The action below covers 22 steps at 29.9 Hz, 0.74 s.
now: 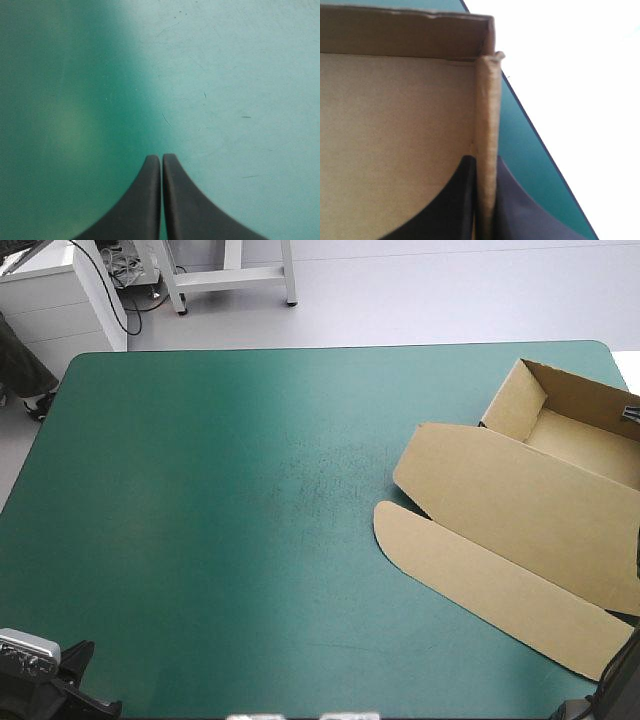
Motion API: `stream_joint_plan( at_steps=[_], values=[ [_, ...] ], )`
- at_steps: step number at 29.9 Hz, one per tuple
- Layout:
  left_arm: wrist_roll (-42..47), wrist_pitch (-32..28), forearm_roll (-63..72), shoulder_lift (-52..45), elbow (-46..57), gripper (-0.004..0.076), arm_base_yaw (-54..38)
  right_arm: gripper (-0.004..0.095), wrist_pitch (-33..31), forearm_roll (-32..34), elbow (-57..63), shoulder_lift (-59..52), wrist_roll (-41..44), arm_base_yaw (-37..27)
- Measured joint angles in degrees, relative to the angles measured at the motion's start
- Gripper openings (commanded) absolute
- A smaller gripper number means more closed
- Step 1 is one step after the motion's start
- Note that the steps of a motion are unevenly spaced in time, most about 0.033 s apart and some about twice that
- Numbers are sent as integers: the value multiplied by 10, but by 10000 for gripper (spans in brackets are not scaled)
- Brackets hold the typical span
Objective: Fold the box
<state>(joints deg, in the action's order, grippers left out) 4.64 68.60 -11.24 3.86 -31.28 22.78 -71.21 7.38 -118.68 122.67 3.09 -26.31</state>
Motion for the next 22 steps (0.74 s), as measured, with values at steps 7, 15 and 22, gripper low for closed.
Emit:
stream_joint_plan(
  at_steps=[7, 15, 22],
  values=[
    [1, 1, -1, 0, 0, -8, 0, 172, 2, -2, 0, 0, -9, -1],
    [1, 4, -1, 0, 0, -8, 0, 493, 2, -22, -6, -5, -27, -1],
    [1, 18, -1, 0, 0, -8, 0, 492, 0, -35, -23, -79, -28, -1]
  ],
)
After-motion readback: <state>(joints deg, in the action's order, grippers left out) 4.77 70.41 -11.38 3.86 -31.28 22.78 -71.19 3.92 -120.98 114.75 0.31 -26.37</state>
